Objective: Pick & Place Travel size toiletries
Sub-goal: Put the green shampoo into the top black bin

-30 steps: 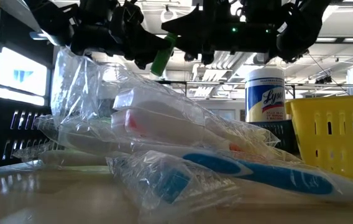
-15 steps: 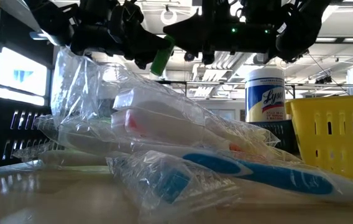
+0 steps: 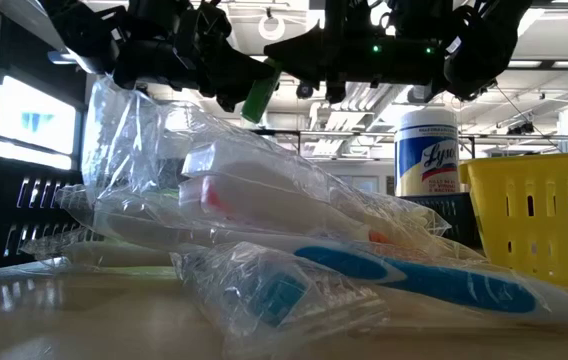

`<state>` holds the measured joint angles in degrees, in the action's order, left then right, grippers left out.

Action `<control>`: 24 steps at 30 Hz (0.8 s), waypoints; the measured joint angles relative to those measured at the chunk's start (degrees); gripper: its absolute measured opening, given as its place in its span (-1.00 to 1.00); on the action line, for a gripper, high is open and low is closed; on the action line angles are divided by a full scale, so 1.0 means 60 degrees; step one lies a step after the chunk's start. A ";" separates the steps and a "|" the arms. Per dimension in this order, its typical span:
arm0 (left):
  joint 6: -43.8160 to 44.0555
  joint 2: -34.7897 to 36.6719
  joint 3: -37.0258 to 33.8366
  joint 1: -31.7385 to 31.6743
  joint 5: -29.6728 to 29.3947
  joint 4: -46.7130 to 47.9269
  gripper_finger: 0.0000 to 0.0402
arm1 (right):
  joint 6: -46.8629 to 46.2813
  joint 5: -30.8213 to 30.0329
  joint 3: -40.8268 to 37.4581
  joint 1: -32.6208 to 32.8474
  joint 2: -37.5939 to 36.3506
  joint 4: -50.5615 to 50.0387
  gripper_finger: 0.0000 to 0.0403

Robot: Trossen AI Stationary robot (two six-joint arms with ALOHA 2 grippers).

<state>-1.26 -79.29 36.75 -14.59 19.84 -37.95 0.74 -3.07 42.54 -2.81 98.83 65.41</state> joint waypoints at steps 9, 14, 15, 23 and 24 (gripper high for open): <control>0.0000 0.0000 0.0004 0.0000 -0.0019 -0.0004 -0.11 | 0.0086 0.0004 -0.0002 0.0024 0.0000 -0.0004 -0.56; -0.0029 0.0000 0.0009 0.0000 -0.0221 0.0031 -0.01 | 0.0097 0.0007 -0.0007 0.0022 0.0000 -0.0061 -0.56; -0.0073 0.0000 0.0011 0.0000 -0.0265 0.0044 0.04 | 0.0097 0.0005 -0.0007 0.0022 0.0000 -0.0082 -0.56; -0.0630 0.0004 0.0354 -0.0007 -0.0396 0.0398 0.39 | 0.0094 -0.0264 -0.0008 0.0035 -0.0434 -0.1086 -0.56; -0.0726 0.0038 0.0384 -0.0012 -0.0401 0.0483 0.39 | 0.0094 -0.0399 -0.0011 0.0041 -0.0640 -0.1466 -0.56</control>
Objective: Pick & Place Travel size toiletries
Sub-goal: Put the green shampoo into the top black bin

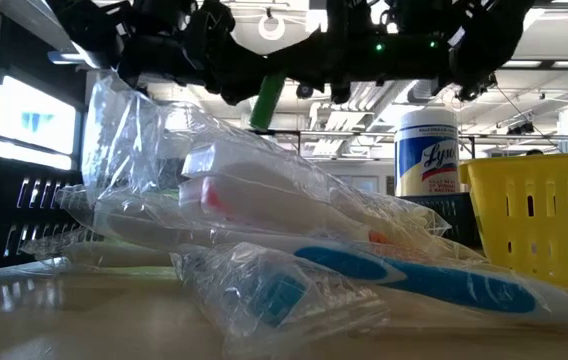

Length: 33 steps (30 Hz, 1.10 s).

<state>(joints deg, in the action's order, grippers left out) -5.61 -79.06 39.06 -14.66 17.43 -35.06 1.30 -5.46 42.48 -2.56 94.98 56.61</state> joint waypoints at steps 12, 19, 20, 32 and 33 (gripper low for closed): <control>-0.0067 0.0417 0.0068 -0.0006 -0.0838 0.0895 0.40 | -0.0822 -0.1556 0.0000 0.0319 -0.3382 -0.5748 -0.56; -0.0029 0.0417 0.0068 -0.0006 -0.1147 0.0872 0.40 | -0.2611 -0.2198 0.0000 0.0554 -0.4776 -0.9148 -0.55; -0.0029 0.0417 0.0068 -0.0006 -0.1147 0.0876 0.40 | -0.2931 -0.2230 0.0000 0.0571 -0.4888 -0.9595 -0.55; 0.0012 0.0417 0.0061 -0.0002 -0.1321 0.0872 0.41 | -0.6348 -0.1824 0.0000 0.0564 -0.4930 -1.3406 -0.55; 0.0016 0.0417 0.0061 -0.0002 -0.1330 0.0872 0.41 | -0.6610 -0.1750 0.0000 0.0564 -0.4930 -1.3682 -0.55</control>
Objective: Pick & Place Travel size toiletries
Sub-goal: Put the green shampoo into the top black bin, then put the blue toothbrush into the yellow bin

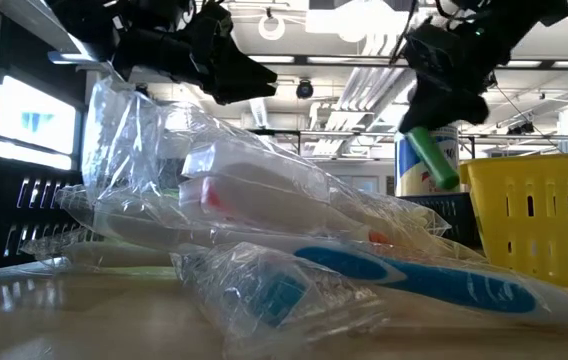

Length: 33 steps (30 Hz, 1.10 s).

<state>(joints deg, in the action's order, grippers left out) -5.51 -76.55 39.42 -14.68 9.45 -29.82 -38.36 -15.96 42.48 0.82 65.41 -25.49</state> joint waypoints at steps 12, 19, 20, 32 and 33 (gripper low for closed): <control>0.0021 0.0000 -0.0004 0.0004 -0.0015 -0.0004 0.40 | -0.1107 0.0193 0.0000 0.0051 0.0603 -0.1570 -0.52; 0.0021 0.0000 -0.0007 0.0004 -0.0033 -0.0004 0.40 | -0.0854 0.0160 0.0000 0.0051 0.0976 -0.1667 -0.15; 0.0030 0.0000 -0.0007 0.0004 -0.0033 -0.0003 0.40 | -0.0828 0.0156 0.0000 0.0051 0.0976 -0.1645 -0.10; 0.0547 0.0000 -0.0011 0.0007 0.0003 0.0073 0.40 | 0.1018 0.0254 0.0011 -0.0425 -0.0542 -0.0164 -0.09; 0.0641 0.0000 -0.0011 0.0007 0.0003 0.0066 0.40 | 0.1337 0.0254 0.0011 -0.0458 -0.0661 0.0150 -0.12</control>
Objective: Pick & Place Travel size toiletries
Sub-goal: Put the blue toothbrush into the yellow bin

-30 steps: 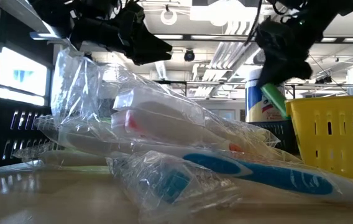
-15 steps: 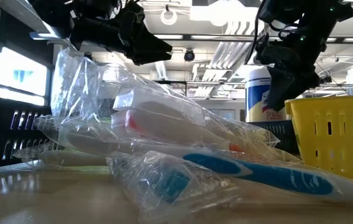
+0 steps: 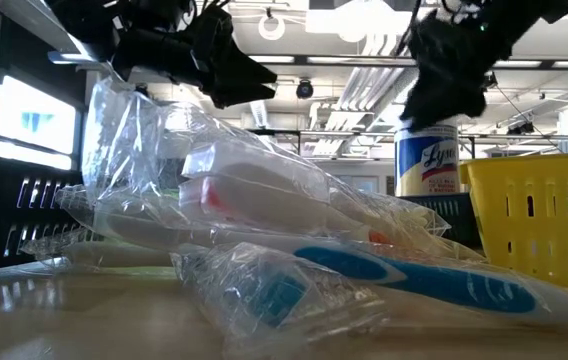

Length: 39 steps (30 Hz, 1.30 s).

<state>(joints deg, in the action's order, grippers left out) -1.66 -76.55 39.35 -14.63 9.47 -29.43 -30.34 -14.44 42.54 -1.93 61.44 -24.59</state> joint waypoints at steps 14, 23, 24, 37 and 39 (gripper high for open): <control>0.0522 0.0000 0.0000 0.0004 -0.0003 -0.0089 0.40 | 0.3646 0.0485 0.0004 -0.0190 -0.0253 0.4949 -0.52; 0.1187 -0.0007 0.0000 0.0984 -0.0121 0.0587 0.40 | 0.4103 0.1528 0.0004 -0.0187 -0.0250 0.5353 -0.86; 0.1187 -0.0007 0.0000 0.1217 -0.0289 0.0582 0.40 | 0.4103 0.1597 0.0004 -0.0189 -0.0250 0.5356 -0.89; 0.2135 -0.0007 0.0000 0.3799 -0.2538 0.0877 0.40 | 0.4109 0.2250 0.0004 -0.0184 -0.0250 0.5353 -0.98; 0.2416 -0.0007 0.0000 0.4073 -0.2725 0.0950 0.40 | 0.4181 0.2238 0.0004 -0.0179 -0.0250 0.5353 -0.98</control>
<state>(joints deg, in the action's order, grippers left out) 12.83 -76.60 39.35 9.80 -6.88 -23.72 -5.25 -1.01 42.57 -3.01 59.94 7.53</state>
